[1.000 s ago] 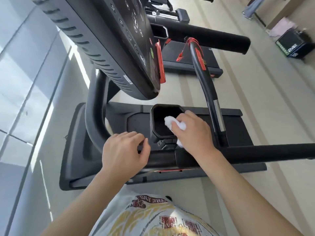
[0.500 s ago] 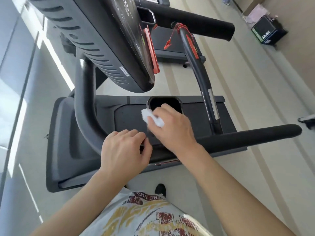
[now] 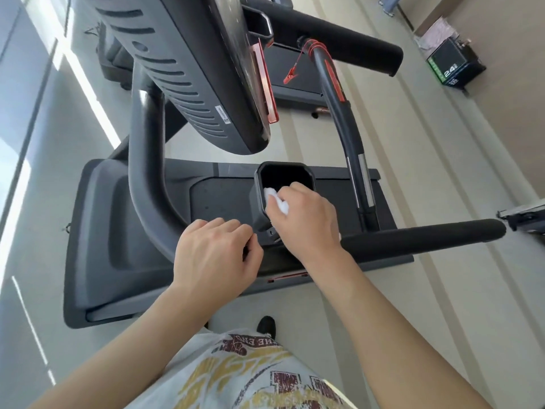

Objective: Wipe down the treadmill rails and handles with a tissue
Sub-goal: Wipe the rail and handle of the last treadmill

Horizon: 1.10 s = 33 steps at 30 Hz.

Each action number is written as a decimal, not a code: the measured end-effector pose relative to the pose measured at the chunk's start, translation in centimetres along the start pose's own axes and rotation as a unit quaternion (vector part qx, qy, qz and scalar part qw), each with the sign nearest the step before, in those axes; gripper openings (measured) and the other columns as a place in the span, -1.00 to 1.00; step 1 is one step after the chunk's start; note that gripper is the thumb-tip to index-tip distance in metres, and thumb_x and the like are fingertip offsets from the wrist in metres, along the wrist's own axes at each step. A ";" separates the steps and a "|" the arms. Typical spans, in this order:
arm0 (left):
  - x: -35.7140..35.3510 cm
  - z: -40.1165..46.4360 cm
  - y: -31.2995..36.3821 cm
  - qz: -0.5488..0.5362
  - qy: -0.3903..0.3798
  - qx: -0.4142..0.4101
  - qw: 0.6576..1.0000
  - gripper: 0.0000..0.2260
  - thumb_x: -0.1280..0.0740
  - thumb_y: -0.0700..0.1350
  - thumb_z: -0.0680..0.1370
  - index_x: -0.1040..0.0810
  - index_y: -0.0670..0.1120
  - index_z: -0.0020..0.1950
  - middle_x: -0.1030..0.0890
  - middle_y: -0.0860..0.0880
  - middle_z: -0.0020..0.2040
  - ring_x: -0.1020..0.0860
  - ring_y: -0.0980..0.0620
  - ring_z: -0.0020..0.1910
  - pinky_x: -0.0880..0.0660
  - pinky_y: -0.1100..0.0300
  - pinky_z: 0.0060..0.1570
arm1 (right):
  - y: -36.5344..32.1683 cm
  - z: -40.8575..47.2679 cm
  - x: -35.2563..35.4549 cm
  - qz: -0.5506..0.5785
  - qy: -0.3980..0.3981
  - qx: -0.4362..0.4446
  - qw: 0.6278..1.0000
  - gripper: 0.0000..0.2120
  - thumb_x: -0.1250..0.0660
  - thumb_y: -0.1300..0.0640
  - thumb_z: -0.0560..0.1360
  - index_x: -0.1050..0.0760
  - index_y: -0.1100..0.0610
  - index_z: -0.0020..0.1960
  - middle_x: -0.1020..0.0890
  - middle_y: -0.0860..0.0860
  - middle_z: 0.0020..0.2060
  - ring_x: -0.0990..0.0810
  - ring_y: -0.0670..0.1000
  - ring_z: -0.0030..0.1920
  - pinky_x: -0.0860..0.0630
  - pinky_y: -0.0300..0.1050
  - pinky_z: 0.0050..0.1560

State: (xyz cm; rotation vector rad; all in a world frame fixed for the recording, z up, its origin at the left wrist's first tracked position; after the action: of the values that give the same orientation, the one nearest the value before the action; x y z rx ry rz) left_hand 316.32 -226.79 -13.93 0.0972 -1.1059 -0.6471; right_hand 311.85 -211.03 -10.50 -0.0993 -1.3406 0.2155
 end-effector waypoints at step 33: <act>0.9 0.1 1.1 -0.066 -0.042 0.037 0.996 -0.78 -0.29 -0.04 0.60 -0.62 0.01 -0.22 -0.55 0.11 -0.34 -0.47 0.03 -0.36 -0.46 0.06 -0.32 | 4.3 -6.8 3.0 0.022 0.116 0.068 0.991 -0.73 -0.42 0.08 0.56 -0.51 0.13 -0.28 -0.41 -0.01 -0.35 -0.34 0.10 -0.42 -0.32 -0.11 -0.47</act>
State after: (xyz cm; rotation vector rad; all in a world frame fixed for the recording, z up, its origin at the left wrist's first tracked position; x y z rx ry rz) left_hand 316.99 -226.33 -12.77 0.2100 -1.2121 -0.7331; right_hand 318.64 -205.85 -9.99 -0.0377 -1.0889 0.3214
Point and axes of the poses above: each hand's wrist, its own z-axis towards the middle knuckle, its own x-axis out of the back of the hand, y = z × x, the point moved 4 cm from there along z, towards the middle knuckle
